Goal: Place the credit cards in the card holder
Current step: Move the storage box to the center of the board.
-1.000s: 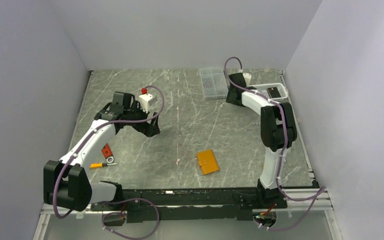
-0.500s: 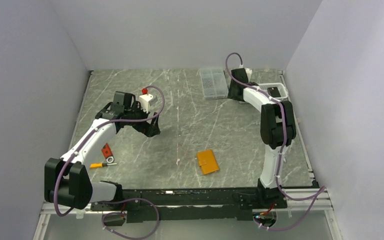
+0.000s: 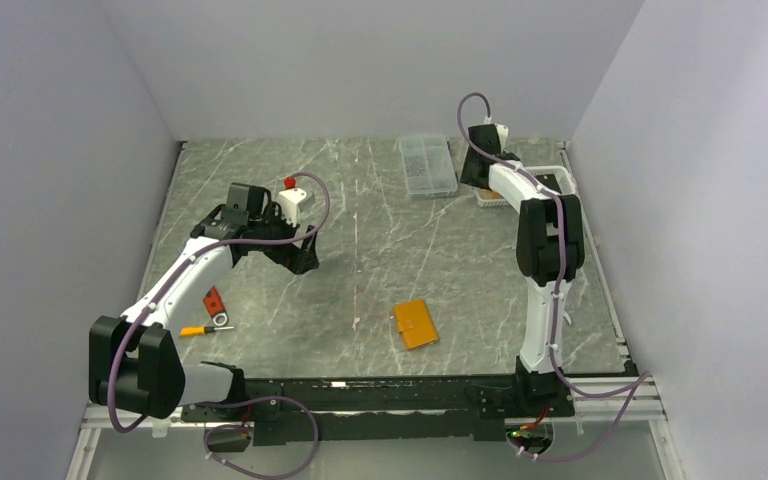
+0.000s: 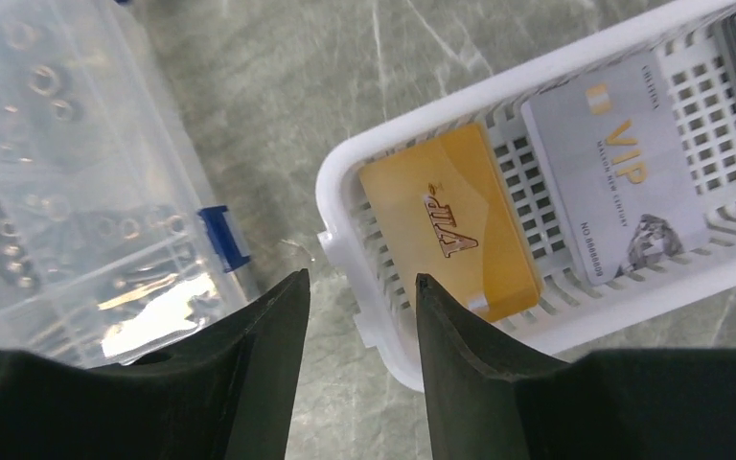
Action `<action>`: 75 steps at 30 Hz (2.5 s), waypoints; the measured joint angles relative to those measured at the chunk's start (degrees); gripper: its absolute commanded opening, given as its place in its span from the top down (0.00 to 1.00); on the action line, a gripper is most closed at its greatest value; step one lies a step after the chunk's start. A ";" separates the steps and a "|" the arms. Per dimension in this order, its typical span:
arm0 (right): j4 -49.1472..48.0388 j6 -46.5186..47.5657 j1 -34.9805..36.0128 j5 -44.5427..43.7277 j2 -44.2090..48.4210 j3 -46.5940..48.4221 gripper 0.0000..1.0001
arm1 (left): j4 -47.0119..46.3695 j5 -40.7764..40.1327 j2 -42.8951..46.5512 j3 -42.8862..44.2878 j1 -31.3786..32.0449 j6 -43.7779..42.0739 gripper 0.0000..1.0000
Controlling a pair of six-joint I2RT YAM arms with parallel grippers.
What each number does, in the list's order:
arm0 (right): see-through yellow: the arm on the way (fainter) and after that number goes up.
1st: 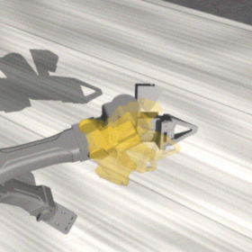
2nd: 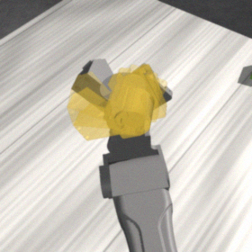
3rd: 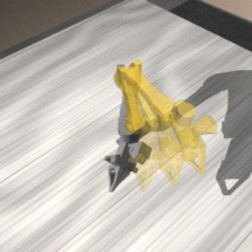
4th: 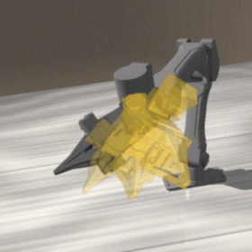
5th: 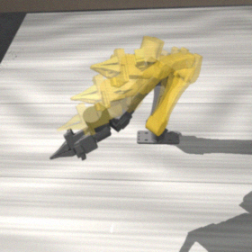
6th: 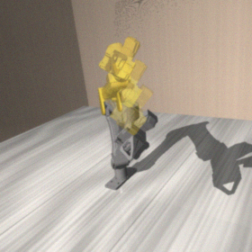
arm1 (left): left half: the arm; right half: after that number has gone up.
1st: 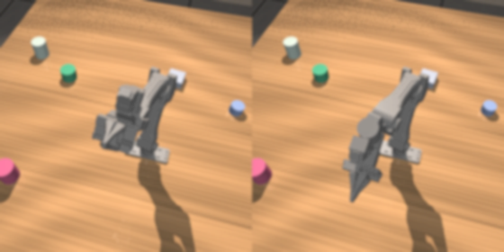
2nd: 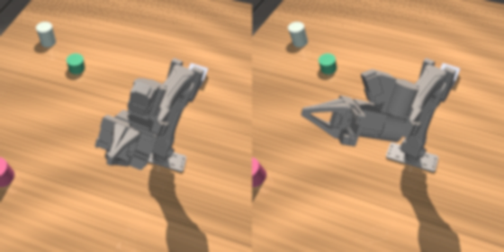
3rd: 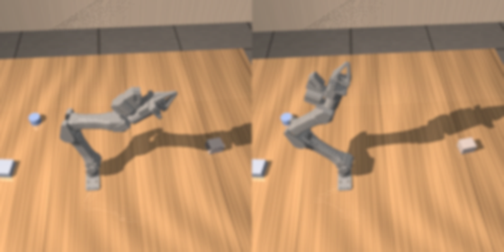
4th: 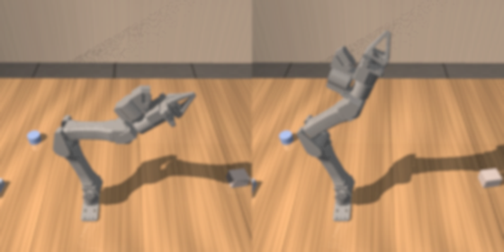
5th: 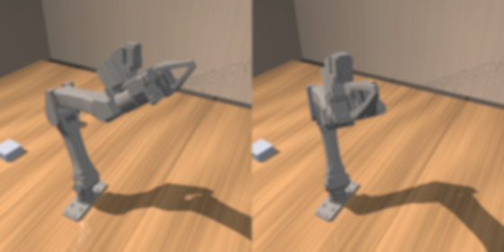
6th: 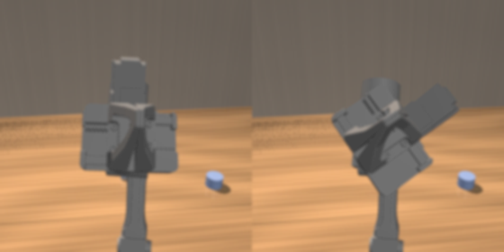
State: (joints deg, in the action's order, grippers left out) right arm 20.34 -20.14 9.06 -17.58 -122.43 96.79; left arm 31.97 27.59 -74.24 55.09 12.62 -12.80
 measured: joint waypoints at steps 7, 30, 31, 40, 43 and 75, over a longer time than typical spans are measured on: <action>0.20 0.02 -0.02 0.00 -2.75 -1.38 0.62 | 0.00 -0.55 0.00 0.00 -0.02 -0.04 0.01; -5.03 -2.21 1.79 -1.36 6.36 -17.64 0.87 | 0.07 -2.05 0.48 0.00 -0.17 -0.09 0.01; -4.87 -2.34 2.43 -1.70 7.06 -18.49 0.88 | 0.07 -2.10 0.61 0.00 -0.17 -0.11 0.01; -3.23 -4.44 13.05 -3.63 12.02 -24.92 0.91 | 0.04 -3.45 1.60 -0.39 -0.17 -0.44 0.01; -2.69 -5.44 16.68 -3.52 12.41 -25.20 0.91 | 0.11 -4.02 1.75 -0.74 -0.22 -1.07 0.01; 13.81 -20.98 37.24 -3.41 -8.11 9.81 0.74 | 3.41 -1.99 3.98 -2.80 -8.09 -5.55 0.01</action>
State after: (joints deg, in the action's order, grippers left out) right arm 34.15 -41.12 46.30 -20.99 -130.54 106.61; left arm 35.38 25.61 -70.26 52.29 4.54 -18.35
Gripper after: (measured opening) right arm 0.213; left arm 0.986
